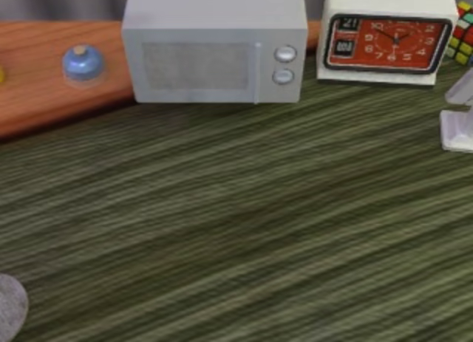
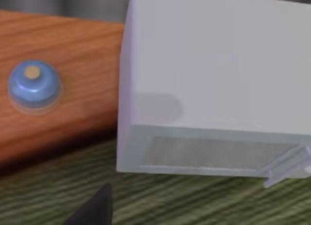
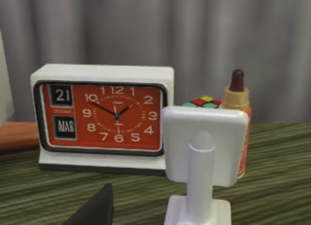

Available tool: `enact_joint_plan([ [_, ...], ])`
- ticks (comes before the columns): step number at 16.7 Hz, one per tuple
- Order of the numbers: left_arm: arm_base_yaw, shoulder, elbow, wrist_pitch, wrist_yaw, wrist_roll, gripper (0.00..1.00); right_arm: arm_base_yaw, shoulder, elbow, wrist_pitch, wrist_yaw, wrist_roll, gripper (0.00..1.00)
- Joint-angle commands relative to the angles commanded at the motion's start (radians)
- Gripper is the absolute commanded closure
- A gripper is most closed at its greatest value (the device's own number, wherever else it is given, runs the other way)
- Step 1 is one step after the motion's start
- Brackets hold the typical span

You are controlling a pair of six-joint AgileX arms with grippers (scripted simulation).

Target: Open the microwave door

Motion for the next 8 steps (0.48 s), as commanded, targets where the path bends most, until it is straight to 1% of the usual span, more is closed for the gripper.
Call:
enact_joint_plan([
  [4,-0.102,0.366,0.386,-0.204,-0.056,-0.098,0.00,0.000,0.000,0.000,0.000,0.000,0.000,0.00],
  [8,-0.181,0.654,0.684,-0.364,-0.101,-0.175,0.00,0.000,0.000,0.000,0.000,0.000,0.000,0.00],
])
